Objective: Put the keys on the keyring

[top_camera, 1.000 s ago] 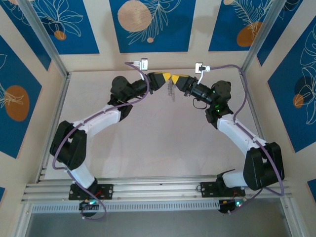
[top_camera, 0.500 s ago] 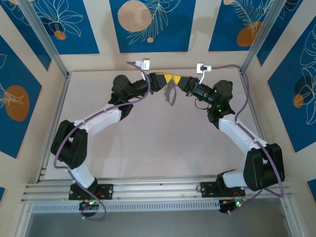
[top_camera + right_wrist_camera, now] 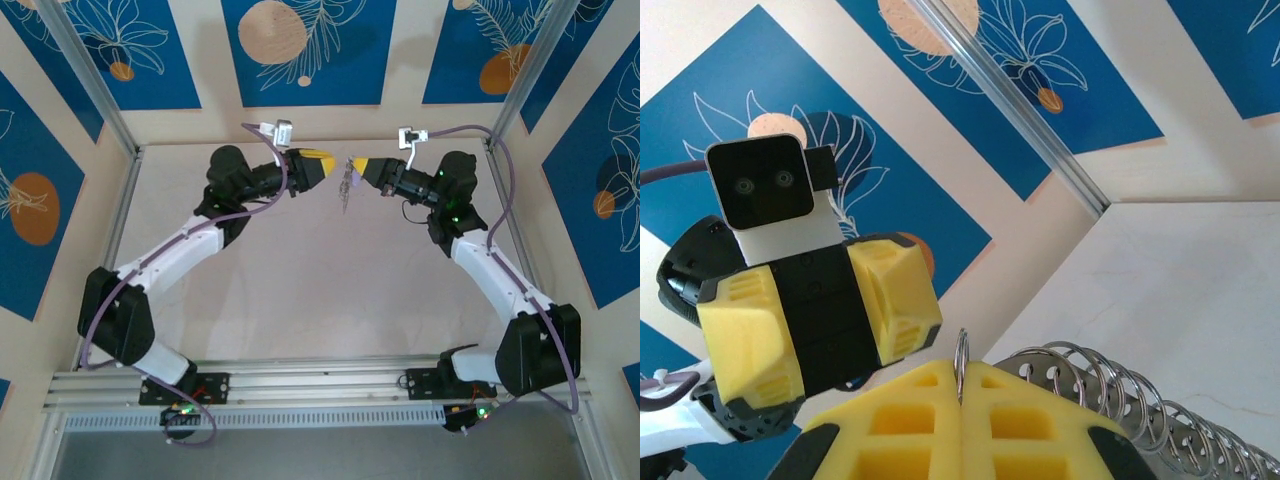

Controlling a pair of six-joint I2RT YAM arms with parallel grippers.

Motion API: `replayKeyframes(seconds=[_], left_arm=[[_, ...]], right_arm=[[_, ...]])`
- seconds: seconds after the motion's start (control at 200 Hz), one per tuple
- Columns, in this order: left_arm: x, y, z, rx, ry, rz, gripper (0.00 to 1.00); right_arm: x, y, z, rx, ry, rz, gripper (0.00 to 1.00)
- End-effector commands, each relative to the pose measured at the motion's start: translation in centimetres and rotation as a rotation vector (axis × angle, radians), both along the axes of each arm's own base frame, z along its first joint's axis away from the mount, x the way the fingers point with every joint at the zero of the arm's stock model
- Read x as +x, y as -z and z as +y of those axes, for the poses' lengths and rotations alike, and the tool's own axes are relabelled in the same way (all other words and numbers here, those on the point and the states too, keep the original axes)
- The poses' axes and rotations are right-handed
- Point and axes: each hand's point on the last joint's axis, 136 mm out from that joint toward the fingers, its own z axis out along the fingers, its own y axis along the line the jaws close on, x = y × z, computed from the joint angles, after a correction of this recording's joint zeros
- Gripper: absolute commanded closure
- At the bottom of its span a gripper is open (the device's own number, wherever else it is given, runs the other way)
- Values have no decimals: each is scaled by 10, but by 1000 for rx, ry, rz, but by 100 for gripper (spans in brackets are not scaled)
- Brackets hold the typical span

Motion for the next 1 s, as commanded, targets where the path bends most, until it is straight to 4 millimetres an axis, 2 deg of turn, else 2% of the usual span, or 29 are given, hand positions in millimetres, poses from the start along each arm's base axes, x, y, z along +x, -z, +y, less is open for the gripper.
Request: replayKeyframes(seconds=[0.0,0.29,0.51,0.775,0.995], left_arm=[[-6,-2,6,42,7,-34,60],[-10,6,5,109,23,-34,58],[-11,10,2,134,52,-17,57],[-5,10,-7,132,91,14,55],[2,9,-17,136,146,29,55]], right_arm=[[-17,-20,-1,-21,-35,-38,100],[-28,-10,-2,-43,-66,7,100],[-38,-11,-2,-63,-90,18,100],[-45,-12,-9,-67,-100,12,100],[-48,-5,-14,-71,-137,20,100]])
